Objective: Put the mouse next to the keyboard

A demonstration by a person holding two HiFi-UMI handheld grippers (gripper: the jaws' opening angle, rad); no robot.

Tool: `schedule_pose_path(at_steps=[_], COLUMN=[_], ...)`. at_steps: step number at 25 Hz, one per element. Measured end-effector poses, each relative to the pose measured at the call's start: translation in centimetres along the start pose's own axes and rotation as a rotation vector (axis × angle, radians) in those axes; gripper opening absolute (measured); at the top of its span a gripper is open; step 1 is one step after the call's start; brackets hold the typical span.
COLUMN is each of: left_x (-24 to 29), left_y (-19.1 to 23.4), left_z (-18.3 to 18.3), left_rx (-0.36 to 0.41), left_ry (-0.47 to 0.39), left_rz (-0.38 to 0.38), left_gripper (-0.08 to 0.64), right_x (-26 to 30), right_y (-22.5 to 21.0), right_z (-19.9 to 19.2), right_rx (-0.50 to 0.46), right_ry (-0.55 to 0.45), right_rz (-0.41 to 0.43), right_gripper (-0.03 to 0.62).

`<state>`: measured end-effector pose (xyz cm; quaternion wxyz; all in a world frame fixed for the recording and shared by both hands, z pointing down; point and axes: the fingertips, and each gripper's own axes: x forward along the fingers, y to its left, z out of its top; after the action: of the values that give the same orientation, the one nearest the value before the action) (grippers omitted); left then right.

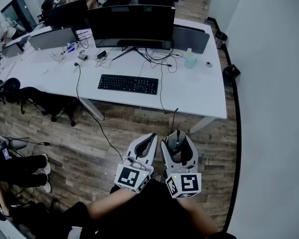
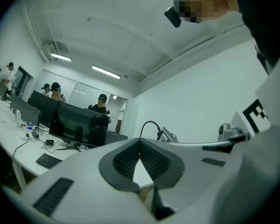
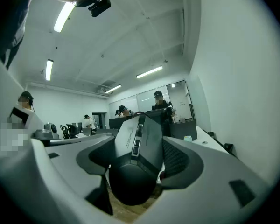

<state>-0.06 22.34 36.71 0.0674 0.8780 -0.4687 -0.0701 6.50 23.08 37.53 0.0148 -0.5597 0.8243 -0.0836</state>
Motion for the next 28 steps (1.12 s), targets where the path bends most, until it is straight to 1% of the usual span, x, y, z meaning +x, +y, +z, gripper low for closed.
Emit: schedule_pose_path(at_steps=[3, 7, 13, 16, 18, 21, 25, 28], left_x=[-0.5, -1.5, -2.6, -2.9, -3.1, -3.2, -2.7, -2.0], left_y=[0.0, 0.2, -1.0, -1.5, -1.4, -1.1, -1.7, -1.9], left_z=[-0.3, -0.8, -1.0, -0.9, -0.9, -0.6, -1.2, -1.5], left_rx=[-0.002, -0.005, 0.015, 0.012, -0.001, 0.002, 0.002, 0.007], left_ry=[0.001, -0.004, -0.002, -0.009, -0.011, -0.017, -0.007, -0.002], left_rz=[0.004, 0.046, 0.073, 0.076, 0.08, 0.096, 0.079, 0.067], left_gripper=[0.003, 0.003, 0.003, 0.003, 0.003, 0.003, 0.003, 0.003], right_x=[-0.4, -1.6, -3.1, -3.6, -3.9, -4.0, -4.3, -4.2], right_y=[-0.1, -0.7, -1.5, -1.6, -1.7, -2.0, -2.7, -2.9], right_z=[-0.1, 0.4, -0.1, 0.2, 0.4, 0.5, -0.1, -1.0], right_rx=[-0.012, -0.038, 0.029, 0.038, 0.045, 0.042, 0.052, 0.04], right_ry=[-0.009, -0.042, -0.055, -0.064, -0.072, -0.076, -0.064, -0.043], right_rz=[0.007, -0.003, 0.01, 0.021, 0.027, 0.03, 0.022, 0.02], right_gripper=[0.325, 0.325, 0.325, 0.325, 0.325, 0.325, 0.327, 0.327])
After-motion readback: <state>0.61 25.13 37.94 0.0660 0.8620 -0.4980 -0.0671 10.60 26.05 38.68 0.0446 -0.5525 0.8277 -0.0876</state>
